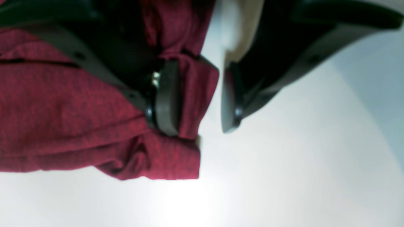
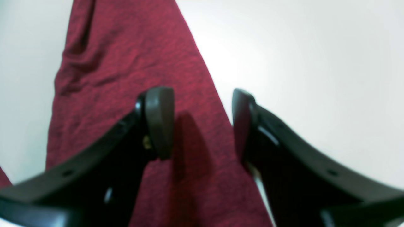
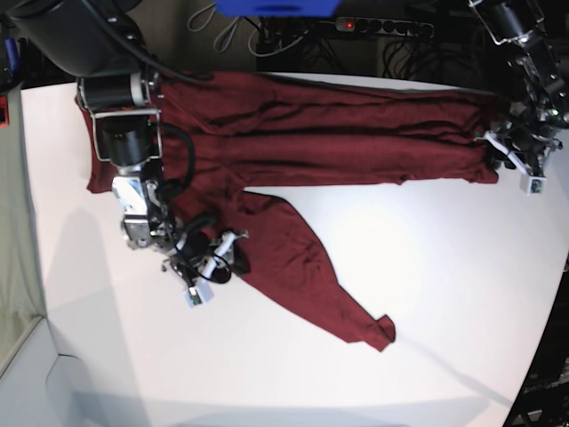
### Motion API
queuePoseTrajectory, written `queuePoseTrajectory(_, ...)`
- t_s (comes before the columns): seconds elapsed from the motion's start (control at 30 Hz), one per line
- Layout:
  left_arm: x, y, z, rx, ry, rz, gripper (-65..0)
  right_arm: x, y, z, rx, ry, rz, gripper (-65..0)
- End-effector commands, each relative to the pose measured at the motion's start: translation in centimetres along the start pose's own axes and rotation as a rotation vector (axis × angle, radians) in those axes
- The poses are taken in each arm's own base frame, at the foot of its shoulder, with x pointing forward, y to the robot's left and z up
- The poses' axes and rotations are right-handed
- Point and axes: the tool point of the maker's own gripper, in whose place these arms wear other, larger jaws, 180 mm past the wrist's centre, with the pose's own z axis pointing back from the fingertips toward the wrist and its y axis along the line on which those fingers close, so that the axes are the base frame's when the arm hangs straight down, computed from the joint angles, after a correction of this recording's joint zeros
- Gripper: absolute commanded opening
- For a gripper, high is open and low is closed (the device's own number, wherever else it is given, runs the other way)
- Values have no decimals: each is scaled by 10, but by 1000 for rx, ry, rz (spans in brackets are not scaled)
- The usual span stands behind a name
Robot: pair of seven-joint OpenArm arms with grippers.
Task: Layout the t-shirt on the table in an organized manner, then fold the t-shirt properly
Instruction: 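Release the shirt with the right gripper and move it to the sleeve, then grasp the hanging sleeve with the right gripper and lift it onto the shirt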
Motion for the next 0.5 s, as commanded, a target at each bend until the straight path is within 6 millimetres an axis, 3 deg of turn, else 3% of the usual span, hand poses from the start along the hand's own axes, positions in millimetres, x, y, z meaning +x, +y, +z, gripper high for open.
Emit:
queuePoseTrajectory(0.0,-33,-6,-1,-1,137,-28,-429,17,-1,-1,1,-28,15,-440)
queuePoseTrajectory(0.17,-34,-9,-3,-7,137,-24,-429,5,4,-1,8,-11,3,-650)
queuePoseTrajectory(0.27,-34,-10,-3,-8,135,-22,-429,0,7,-2,14,3,9,-650)
queuePoseTrajectory(0.33,-34,-10,-3,-8,135,-22,-429,-13,15,-2,33,34,35,-650)
queuePoseTrajectory(0.47,-34,-9,-3,-7,136,-23,-429,-7,26,-1,52,17,88,-650)
